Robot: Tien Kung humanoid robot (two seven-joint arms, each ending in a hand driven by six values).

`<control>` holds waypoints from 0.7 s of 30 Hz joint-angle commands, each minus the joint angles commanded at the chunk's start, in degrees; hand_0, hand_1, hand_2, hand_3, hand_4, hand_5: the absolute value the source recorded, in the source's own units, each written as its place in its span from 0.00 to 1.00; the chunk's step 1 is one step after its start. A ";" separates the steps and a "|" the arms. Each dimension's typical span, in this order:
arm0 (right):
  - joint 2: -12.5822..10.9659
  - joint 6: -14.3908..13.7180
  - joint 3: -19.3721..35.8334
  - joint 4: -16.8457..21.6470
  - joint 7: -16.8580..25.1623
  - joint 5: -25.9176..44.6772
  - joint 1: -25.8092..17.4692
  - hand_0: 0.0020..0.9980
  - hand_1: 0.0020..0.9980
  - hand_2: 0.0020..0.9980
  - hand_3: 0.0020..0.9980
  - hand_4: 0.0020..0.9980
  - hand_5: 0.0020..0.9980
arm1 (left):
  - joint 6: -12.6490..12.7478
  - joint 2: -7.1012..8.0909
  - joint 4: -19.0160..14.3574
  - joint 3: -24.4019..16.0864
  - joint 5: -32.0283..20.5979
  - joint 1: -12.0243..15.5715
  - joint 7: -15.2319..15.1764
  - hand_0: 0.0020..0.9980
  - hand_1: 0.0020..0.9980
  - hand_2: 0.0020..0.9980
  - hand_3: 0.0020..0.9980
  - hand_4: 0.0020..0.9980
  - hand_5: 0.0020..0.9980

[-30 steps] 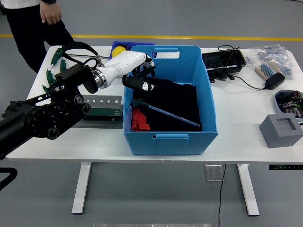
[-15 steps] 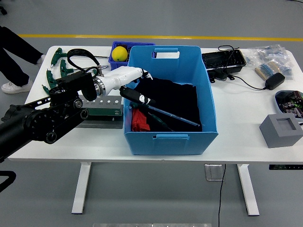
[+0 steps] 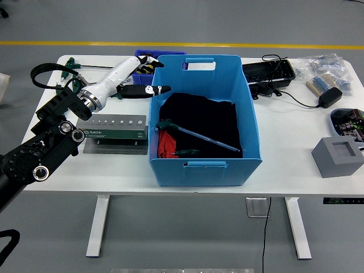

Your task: Lift tool from toolbox,place it in box,lift tool from toolbox,place it in box

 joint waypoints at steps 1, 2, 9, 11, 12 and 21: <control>0.01 -0.02 0.02 0.02 -0.01 0.02 -0.04 0.65 0.63 0.70 0.56 0.77 0.67 | 0.31 -0.18 -0.45 -2.14 -1.94 1.14 0.09 0.71 0.77 0.84 0.77 0.97 0.65; 0.03 -0.06 0.00 0.06 -0.02 0.02 -0.08 0.65 0.63 0.70 0.56 0.77 0.67 | 0.55 -0.47 -1.13 -4.11 -3.86 2.41 0.21 0.71 0.75 0.83 0.77 0.97 0.66; 0.15 -0.32 -0.60 0.26 0.09 0.65 -0.18 0.65 0.63 0.70 0.56 0.77 0.67 | 1.05 -2.85 -5.20 -18.56 -19.91 11.97 1.06 0.70 0.74 0.82 0.77 0.96 0.68; 0.27 -0.55 -0.84 0.32 0.16 0.93 -0.21 0.65 0.63 0.70 0.56 0.77 0.67 | 1.35 -4.06 -6.49 -22.74 -24.29 15.27 0.97 0.70 0.74 0.82 0.77 0.96 0.68; 0.30 -0.64 -1.02 0.35 0.24 1.25 -0.27 0.65 0.63 0.70 0.56 0.77 0.67 | 1.47 -4.47 -6.62 -24.46 -25.94 16.38 0.77 0.70 0.74 0.82 0.77 0.96 0.68; 0.63 -1.43 -1.82 0.67 0.50 2.54 -0.46 0.65 0.62 0.70 0.56 0.77 0.67 | 0.07 -7.46 -8.05 -33.05 -29.31 20.89 -1.63 0.80 0.84 0.92 0.78 0.96 0.76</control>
